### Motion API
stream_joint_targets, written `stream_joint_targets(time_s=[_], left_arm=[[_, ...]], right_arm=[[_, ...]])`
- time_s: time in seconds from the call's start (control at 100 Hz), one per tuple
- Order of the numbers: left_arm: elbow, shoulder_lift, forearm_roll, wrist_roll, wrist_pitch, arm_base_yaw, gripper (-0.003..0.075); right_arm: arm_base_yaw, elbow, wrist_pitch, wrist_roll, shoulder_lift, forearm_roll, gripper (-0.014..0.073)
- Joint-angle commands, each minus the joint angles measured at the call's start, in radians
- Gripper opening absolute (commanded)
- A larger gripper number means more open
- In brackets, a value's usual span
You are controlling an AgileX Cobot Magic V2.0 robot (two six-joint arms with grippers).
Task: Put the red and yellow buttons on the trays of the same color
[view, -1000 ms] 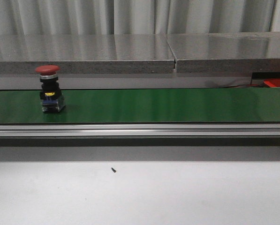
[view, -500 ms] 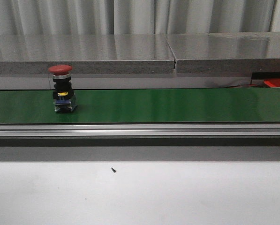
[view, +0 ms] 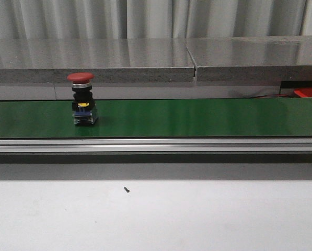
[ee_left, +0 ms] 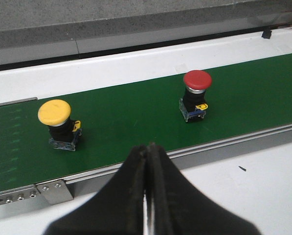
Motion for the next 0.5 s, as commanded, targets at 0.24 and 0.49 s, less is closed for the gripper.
stream_joint_targets(time_s=[0.24,0.49], left_arm=[[0.007,-0.076,-0.021,0.001,-0.055,-0.008,-0.0019],[0.007,-0.075,-0.021,0.001,-0.058,-0.008,-0.0019]], right_arm=[[0.003,-0.066,0.015,-0.007,0.013,-0.011,0.0003],[0.041,-0.243,0.128,-0.008,0.157,-0.014,0.0013]])
